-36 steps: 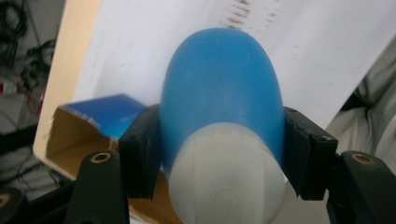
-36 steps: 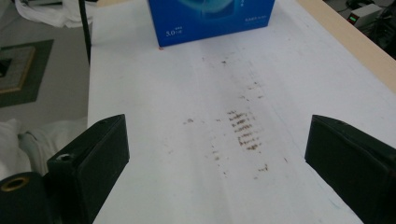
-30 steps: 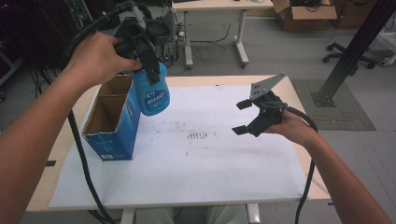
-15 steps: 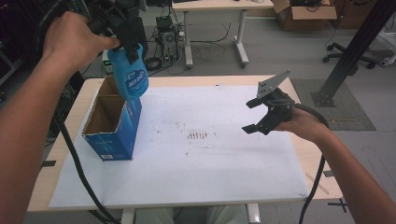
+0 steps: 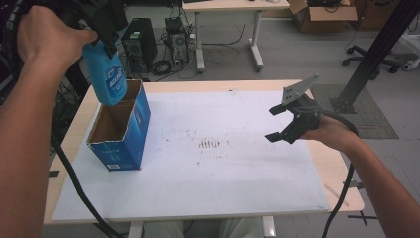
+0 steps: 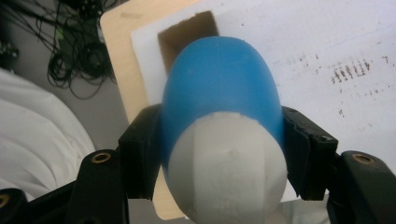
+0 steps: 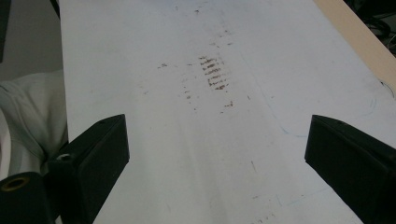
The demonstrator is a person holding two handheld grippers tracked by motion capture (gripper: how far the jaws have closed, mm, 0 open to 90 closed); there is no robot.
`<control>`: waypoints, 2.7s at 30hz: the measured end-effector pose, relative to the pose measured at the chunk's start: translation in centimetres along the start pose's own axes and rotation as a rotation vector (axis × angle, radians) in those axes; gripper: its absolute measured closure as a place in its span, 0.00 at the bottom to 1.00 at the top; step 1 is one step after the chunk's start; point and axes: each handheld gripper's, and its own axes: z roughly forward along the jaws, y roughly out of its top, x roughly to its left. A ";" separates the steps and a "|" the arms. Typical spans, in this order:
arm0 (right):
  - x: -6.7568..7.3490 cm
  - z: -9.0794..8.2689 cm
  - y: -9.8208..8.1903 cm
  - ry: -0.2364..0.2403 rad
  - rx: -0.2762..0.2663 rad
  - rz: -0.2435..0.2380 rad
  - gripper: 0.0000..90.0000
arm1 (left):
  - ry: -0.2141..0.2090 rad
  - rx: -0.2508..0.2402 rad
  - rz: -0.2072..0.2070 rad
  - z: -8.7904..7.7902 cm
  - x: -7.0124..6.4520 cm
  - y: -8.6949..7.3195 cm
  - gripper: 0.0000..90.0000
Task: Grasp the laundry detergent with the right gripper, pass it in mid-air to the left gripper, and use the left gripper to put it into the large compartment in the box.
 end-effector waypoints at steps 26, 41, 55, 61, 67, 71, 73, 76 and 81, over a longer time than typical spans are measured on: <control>1.5 -0.5 0.1 0.000 0.018 -0.012 0.08 | -0.039 0.065 -0.174 5.7 2.2 -3.2 0.42; 1.5 -1.0 -0.5 -0.025 0.013 0.008 0.08 | -0.073 0.090 -0.185 10.5 2.0 -3.5 0.42; 1.4 -0.8 -0.9 -0.023 0.022 0.019 0.08 | -0.091 0.115 -0.181 14.9 1.5 -4.0 0.42; 1.3 -0.8 -1.0 -0.025 0.024 0.026 0.08 | -0.093 0.120 -0.178 16.6 1.2 -4.2 0.42; 1.3 -0.7 -1.1 -0.024 0.024 0.026 0.08 | -0.099 0.126 -0.180 18.4 0.9 -4.6 0.42; 1.3 -0.7 -1.3 -0.024 0.027 0.030 0.08 | -0.102 0.129 -0.179 19.5 0.7 -4.8 0.42; 1.3 -0.7 -1.3 -0.024 0.027 0.029 0.08 | -0.102 0.131 -0.175 19.8 0.7 -4.9 0.42; 1.3 -0.7 -1.4 -0.024 0.026 0.032 0.08 | -0.101 0.131 -0.169 20.5 0.5 -5.0 0.42; 1.3 -0.6 -1.5 -0.021 0.026 0.037 0.08 | -0.103 0.150 -0.158 21.7 0.2 -5.1 0.42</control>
